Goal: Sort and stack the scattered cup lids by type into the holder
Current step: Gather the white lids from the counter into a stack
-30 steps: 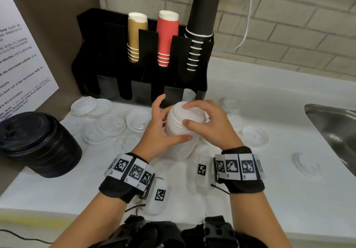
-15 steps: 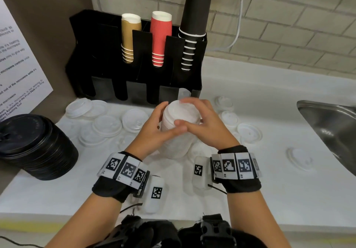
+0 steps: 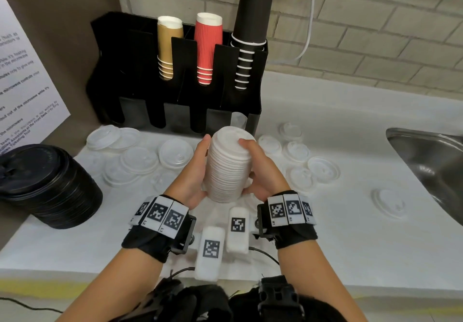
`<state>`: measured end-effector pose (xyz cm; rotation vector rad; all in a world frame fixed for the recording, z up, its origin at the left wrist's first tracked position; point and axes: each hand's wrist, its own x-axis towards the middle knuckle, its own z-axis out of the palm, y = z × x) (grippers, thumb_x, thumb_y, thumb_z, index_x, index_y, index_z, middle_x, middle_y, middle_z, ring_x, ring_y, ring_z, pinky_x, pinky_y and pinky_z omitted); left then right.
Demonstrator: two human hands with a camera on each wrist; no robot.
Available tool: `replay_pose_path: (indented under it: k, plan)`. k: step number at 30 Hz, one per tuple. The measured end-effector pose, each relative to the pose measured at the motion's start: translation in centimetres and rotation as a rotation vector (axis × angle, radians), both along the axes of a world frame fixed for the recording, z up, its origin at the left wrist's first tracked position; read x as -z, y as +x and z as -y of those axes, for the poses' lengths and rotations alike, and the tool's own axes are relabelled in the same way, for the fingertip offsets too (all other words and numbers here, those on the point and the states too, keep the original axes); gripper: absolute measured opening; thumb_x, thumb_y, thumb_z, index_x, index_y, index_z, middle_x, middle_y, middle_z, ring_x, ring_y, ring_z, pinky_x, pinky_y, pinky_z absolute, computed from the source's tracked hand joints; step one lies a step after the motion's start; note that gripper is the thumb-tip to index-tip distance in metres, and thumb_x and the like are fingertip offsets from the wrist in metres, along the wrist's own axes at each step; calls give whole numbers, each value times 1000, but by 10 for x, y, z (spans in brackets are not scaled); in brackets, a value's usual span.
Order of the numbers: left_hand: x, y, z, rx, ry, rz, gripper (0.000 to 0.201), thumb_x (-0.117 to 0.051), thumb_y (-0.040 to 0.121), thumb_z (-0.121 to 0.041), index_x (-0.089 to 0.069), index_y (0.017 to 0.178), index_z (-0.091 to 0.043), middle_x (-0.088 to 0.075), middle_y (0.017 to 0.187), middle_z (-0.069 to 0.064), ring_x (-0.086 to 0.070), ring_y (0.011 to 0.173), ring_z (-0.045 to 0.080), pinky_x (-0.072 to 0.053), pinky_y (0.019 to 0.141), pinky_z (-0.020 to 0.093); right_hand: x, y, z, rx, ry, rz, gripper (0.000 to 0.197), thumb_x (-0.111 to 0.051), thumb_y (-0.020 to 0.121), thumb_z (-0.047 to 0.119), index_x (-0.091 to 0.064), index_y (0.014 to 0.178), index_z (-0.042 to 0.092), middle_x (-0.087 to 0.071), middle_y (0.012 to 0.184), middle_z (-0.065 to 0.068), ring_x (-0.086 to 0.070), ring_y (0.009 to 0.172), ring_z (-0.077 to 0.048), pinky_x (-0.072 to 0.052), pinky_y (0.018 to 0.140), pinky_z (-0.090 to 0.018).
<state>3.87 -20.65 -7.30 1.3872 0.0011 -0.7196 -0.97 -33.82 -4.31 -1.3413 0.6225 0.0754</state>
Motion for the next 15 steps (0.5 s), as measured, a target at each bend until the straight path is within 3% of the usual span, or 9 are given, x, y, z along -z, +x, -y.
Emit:
replay_pose_path:
  k: [3,7,11,15]
  plan:
    - [-2,0,1,-25,28,-6,40,-35,91,-70,-62,97,-42,-73,78,-20,-65,89,4,-46,69,33,1,0,-2,-25,5,-13,52,-59,84,48,-46,131,31,-57,125,2,-53,109,-19,-41,97,-61]
    - [-3,0,2,-36,41,-21,43,-37,88,-72,-61,106,-41,-71,101,-14,-60,100,7,-48,84,40,2,1,-3,-63,-40,-18,49,-63,81,48,-51,127,35,-60,120,7,-54,107,-15,-43,95,-57]
    - [-4,0,-1,-47,46,-46,47,-36,86,-76,-64,96,-39,-76,85,-11,-66,89,9,-51,68,36,4,1,-3,-87,-49,-10,50,-64,80,49,-51,127,36,-61,118,8,-54,105,-12,-43,97,-53]
    - [-6,-4,-2,-65,51,-54,50,-44,82,-77,-65,101,-36,-73,97,-6,-64,100,16,-52,74,40,1,1,-2,-103,-66,-1,39,-62,82,48,-56,119,37,-64,113,9,-55,102,-10,-46,89,-45]
